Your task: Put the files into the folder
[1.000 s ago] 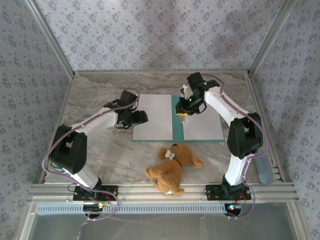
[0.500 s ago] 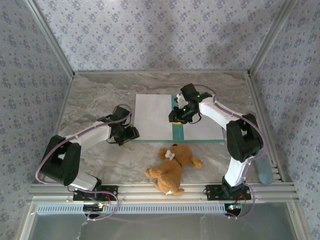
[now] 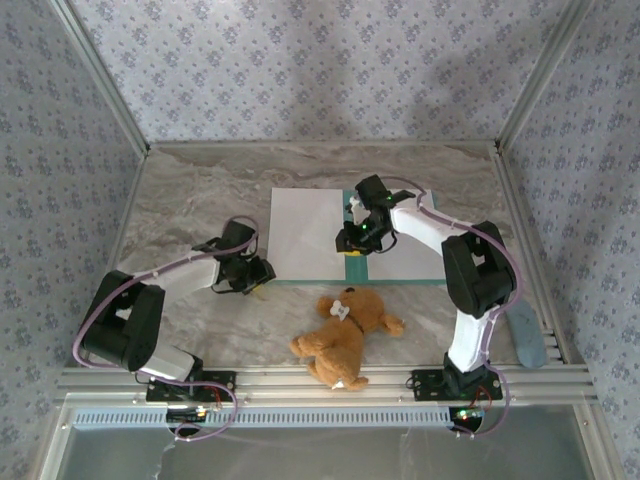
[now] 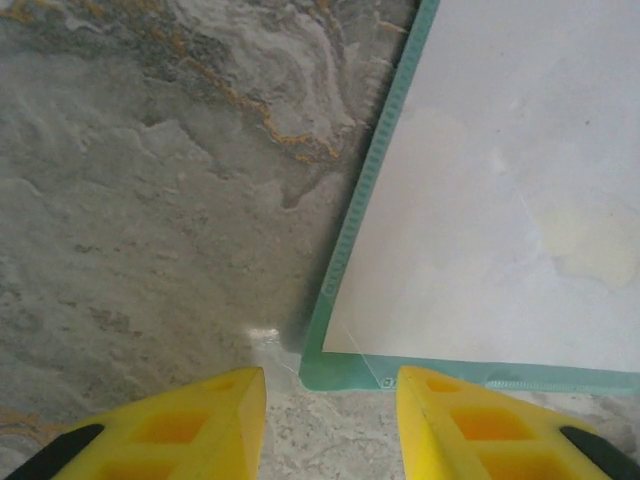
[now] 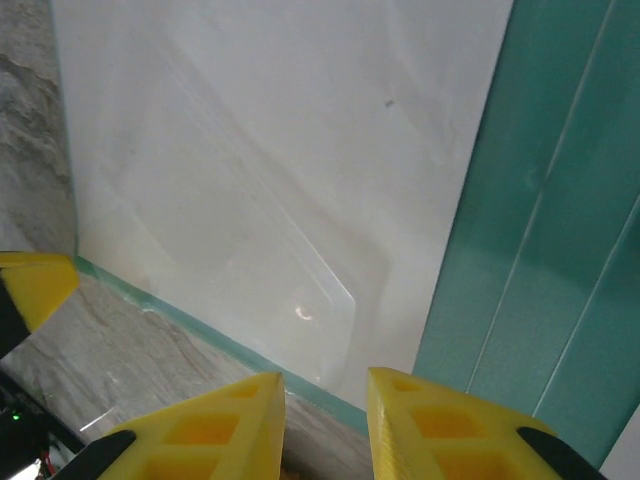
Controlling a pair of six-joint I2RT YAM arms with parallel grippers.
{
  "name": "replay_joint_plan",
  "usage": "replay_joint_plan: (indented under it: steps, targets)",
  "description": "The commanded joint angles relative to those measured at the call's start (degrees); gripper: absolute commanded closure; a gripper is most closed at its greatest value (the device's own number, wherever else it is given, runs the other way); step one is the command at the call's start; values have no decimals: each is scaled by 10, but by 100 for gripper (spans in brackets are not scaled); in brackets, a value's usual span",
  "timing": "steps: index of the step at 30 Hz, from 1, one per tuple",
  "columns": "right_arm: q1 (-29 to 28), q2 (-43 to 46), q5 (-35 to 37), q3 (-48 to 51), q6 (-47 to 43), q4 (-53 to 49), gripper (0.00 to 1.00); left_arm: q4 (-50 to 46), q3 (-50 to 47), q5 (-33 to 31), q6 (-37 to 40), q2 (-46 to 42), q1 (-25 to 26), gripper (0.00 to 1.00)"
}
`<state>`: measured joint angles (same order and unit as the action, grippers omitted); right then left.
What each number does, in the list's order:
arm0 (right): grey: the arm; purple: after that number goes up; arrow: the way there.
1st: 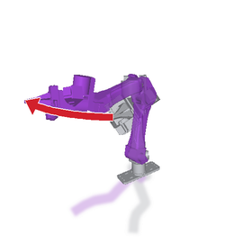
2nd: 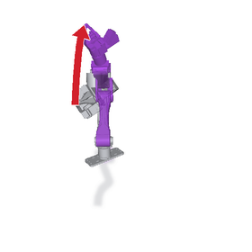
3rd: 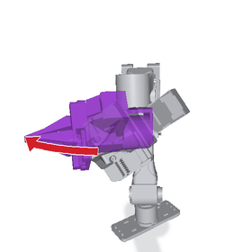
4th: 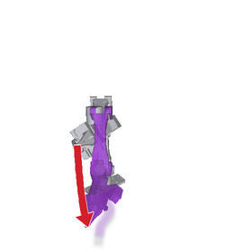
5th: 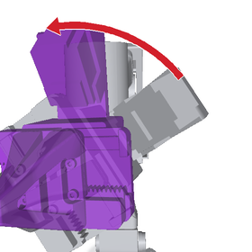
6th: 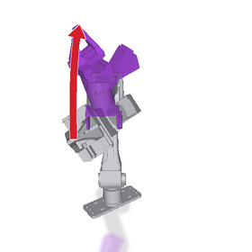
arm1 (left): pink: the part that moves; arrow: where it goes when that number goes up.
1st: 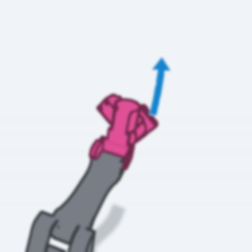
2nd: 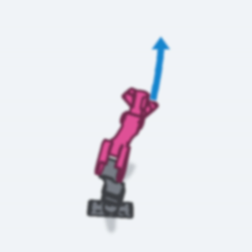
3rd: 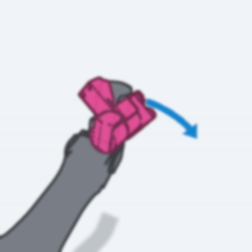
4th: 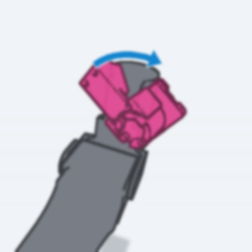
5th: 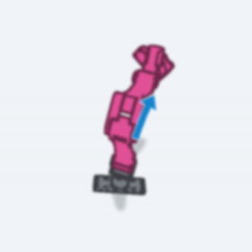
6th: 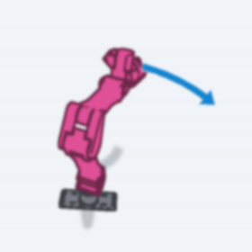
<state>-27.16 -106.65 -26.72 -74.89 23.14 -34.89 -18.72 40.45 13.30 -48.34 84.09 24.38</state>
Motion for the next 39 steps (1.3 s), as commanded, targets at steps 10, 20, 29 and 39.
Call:
replay_joint_plan:
  steps: [10,20,29,39]
  targets:
    - [-4,-18,16,8,6,-7,70,44,-16,21,-11,-6,-11,67]
    - [-4,-27,20,10,6,-8,70,47,-23,19,-11,-2,-14,62]
    - [-3,-36,22,16,7,-5,70,94,-37,41,-26,3,-15,71]
    - [-3,-37,22,23,9,-2,70,147,-53,59,-39,0,-18,76]
